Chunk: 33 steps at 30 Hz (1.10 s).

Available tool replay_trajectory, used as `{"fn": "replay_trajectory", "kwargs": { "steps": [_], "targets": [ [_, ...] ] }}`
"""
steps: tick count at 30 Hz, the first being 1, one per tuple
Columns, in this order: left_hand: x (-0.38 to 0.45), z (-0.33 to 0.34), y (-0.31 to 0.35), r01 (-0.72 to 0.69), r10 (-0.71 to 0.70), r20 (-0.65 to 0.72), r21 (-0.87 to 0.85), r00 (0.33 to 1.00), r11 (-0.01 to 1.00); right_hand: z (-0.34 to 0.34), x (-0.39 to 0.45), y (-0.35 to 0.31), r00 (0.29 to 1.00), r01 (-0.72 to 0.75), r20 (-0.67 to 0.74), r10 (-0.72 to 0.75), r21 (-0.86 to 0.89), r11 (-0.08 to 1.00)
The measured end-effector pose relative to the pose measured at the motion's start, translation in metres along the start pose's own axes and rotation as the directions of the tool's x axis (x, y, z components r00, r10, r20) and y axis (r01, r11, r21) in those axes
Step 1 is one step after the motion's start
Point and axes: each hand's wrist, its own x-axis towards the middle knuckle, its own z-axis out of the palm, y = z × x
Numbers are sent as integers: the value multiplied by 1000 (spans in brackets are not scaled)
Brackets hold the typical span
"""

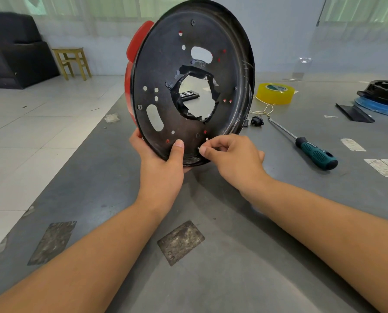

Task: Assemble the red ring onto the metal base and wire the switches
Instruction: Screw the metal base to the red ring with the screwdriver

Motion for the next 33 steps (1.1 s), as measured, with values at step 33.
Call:
{"fn": "replay_trajectory", "kwargs": {
  "steps": [33],
  "targets": [
    [5,0,3,142,-148,-40,-112,988,983,-3,-8,-5,936,263,-141,-323,-329,907]
  ]
}}
